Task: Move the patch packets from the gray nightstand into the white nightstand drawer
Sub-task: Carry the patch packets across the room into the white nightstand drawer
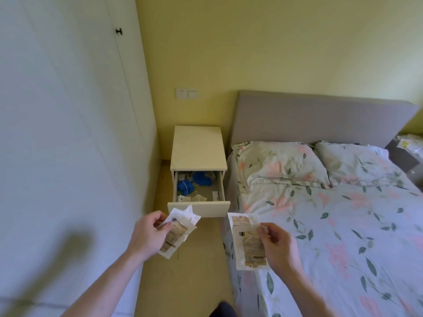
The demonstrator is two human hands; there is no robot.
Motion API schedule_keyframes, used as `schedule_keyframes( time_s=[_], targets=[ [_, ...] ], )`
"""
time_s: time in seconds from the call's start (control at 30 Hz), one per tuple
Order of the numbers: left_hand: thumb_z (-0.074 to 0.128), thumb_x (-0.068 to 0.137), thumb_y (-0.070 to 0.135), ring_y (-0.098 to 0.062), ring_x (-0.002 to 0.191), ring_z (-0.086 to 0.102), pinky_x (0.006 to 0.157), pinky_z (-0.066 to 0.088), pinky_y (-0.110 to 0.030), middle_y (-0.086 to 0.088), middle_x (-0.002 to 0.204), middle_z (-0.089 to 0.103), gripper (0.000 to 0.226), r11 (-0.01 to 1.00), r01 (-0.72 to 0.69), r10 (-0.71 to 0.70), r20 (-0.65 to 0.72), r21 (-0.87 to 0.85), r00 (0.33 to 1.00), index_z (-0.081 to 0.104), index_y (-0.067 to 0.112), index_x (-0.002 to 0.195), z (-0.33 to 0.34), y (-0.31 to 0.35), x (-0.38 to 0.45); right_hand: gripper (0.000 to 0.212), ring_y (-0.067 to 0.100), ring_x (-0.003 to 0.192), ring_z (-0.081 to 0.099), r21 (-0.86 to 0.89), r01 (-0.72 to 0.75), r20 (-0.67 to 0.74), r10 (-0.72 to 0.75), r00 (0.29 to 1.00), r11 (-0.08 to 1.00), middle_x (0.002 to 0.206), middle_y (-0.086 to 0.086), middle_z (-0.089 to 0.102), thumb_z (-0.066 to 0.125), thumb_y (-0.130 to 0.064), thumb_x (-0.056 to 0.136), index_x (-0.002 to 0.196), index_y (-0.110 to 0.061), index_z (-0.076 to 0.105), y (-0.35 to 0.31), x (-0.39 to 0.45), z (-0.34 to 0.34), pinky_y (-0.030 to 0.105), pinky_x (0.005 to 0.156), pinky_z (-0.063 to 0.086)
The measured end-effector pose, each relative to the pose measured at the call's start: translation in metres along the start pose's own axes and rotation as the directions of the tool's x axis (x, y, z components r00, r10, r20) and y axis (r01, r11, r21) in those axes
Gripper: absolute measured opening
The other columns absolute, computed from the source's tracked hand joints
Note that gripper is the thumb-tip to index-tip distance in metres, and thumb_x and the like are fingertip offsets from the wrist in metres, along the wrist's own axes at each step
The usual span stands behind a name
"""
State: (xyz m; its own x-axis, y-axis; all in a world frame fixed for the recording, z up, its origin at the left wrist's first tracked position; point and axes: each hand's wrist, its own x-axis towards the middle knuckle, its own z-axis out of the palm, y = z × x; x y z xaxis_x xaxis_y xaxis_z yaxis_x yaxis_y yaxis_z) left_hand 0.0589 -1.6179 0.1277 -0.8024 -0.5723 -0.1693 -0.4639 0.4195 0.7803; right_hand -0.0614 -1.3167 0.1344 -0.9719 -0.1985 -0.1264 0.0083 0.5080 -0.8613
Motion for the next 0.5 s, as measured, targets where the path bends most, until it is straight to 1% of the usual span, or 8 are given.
schedule_keyframes(
  time_s=[0.1, 0.2, 0.3, 0.33, 0.43, 0.5],
  targets=[
    [0.070, 0.094, 0.025, -0.010, 0.084, 0.065, 0.054, 0.049, -0.017, 0.011, 0.090, 0.070, 0.012, 1.000, 0.005, -0.005, 0.036, 0.016, 0.999, 0.066, 0.019, 0.084, 0.007, 0.000, 0.046, 0.023, 0.006, 0.073, 0.070, -0.010, -0.055, -0.004, 0.055, 0.998, 0.998, 0.077, -0.014, 0.075, 0.062, -0.020, 0.101, 0.085, -0.031, 0.074, 0.002, 0.040, 0.011, 0.021, 0.059, 0.052],
    [0.069, 0.094, 0.025, -0.010, 0.083, 0.066, 0.054, 0.049, -0.016, 0.011, 0.089, 0.071, 0.013, 0.999, 0.037, -0.038, 0.052, 0.023, 0.998, 0.066, 0.018, 0.084, 0.015, -0.004, 0.087, 0.023, -0.002, 0.071, 0.068, -0.013, -0.093, 0.019, 0.093, 0.995, 0.996, 0.078, -0.018, 0.076, 0.060, -0.021, 0.102, 0.087, -0.030, 0.075, 0.002, 0.088, 0.028, 0.013, 0.055, 0.048],
    [0.070, 0.094, 0.025, -0.008, 0.082, 0.066, 0.054, 0.047, -0.013, 0.012, 0.087, 0.071, 0.013, 0.996, 0.078, -0.081, 0.078, 0.042, 0.994, 0.065, 0.019, 0.083, 0.021, -0.008, 0.134, 0.024, 0.001, 0.071, 0.070, -0.006, -0.126, 0.069, 0.126, 0.990, 0.992, 0.078, -0.015, 0.076, 0.058, -0.021, 0.103, 0.088, -0.029, 0.075, 0.001, 0.150, 0.053, 0.012, 0.053, 0.048],
    [0.070, 0.094, 0.025, -0.007, 0.081, 0.066, 0.054, 0.045, -0.011, 0.012, 0.086, 0.071, 0.013, 0.994, 0.093, -0.097, 0.075, 0.054, 0.992, 0.065, 0.019, 0.083, 0.022, -0.009, 0.153, 0.024, 0.004, 0.073, 0.071, -0.011, -0.136, 0.088, 0.136, 0.987, 0.991, 0.079, -0.014, 0.077, 0.058, -0.021, 0.103, 0.088, -0.030, 0.075, 0.003, 0.174, 0.062, 0.014, 0.055, 0.049],
    [0.070, 0.094, 0.026, -0.007, 0.077, 0.065, 0.052, 0.042, -0.011, 0.010, 0.083, 0.070, 0.017, 0.985, 0.159, -0.163, 0.062, 0.068, 0.985, 0.065, 0.017, 0.080, 0.031, -0.007, 0.208, 0.022, 0.013, 0.081, 0.073, -0.040, -0.187, 0.155, 0.191, 0.969, 0.982, 0.082, -0.011, 0.077, 0.059, -0.022, 0.102, 0.089, -0.031, 0.075, 0.007, 0.249, 0.088, 0.026, 0.064, 0.056],
    [0.068, 0.095, 0.027, -0.008, 0.077, 0.065, 0.051, 0.042, -0.011, 0.009, 0.084, 0.070, 0.018, 0.972, 0.221, -0.226, 0.056, 0.085, 0.973, 0.063, 0.016, 0.081, 0.037, -0.003, 0.242, 0.020, 0.014, 0.083, 0.072, -0.075, -0.228, 0.215, 0.239, 0.947, 0.971, 0.085, -0.009, 0.077, 0.059, -0.024, 0.102, 0.090, -0.031, 0.074, 0.009, 0.297, 0.105, 0.027, 0.064, 0.055]
  ],
)
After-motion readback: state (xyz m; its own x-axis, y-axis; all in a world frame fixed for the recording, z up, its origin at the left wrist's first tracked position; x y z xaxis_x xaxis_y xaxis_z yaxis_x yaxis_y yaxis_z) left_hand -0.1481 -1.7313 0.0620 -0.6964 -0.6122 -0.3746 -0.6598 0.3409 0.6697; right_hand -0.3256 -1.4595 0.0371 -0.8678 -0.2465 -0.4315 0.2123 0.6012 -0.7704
